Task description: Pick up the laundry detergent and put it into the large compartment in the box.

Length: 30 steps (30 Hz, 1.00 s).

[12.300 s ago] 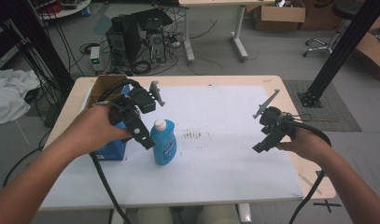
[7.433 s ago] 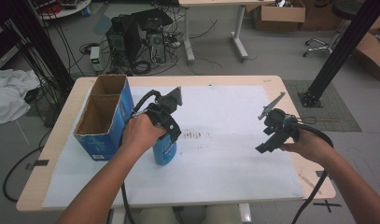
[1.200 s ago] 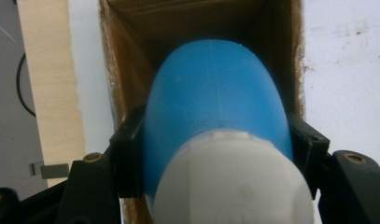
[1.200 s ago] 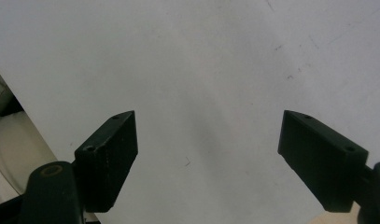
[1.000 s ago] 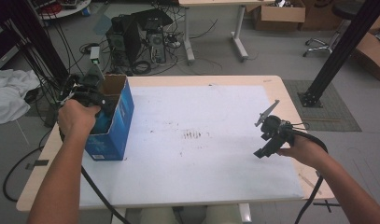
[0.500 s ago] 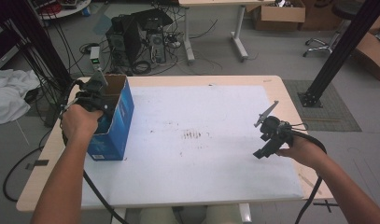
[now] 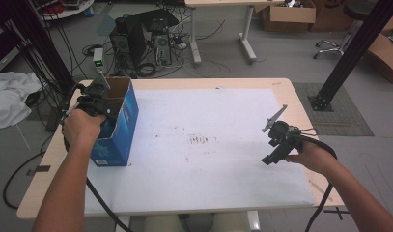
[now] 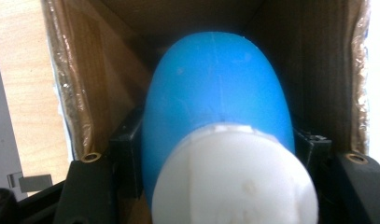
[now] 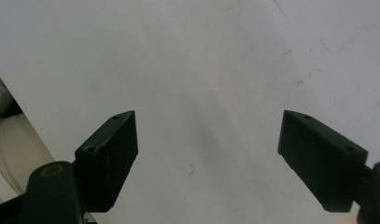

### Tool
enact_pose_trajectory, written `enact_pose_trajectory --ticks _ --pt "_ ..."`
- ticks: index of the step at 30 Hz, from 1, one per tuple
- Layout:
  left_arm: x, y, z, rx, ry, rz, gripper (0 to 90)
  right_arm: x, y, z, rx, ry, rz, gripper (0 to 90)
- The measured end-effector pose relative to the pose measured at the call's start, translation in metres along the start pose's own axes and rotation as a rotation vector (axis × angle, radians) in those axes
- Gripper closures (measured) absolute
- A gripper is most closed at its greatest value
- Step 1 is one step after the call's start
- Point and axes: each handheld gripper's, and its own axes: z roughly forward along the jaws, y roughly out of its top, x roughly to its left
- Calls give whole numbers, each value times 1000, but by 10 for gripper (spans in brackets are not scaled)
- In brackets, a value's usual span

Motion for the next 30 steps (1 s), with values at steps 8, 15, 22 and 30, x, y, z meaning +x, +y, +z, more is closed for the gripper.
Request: enact_pose_trajectory --ticks 8,15,22,30 --pt "3 -4 -2 -16 -12 -16 337 2 0 -1 0 -3 -5 200" --pt "4 -6 -9 -37 -28 -21 331 3 0 -4 -2 -4 -3 200" --pt "6 -9 -18 -59 -27 -33 307 6 1 -5 -3 -2 -10 200" --pt "3 -9 -33 -78 -25 -34 293 7 3 -6 -4 -5 -16 200"
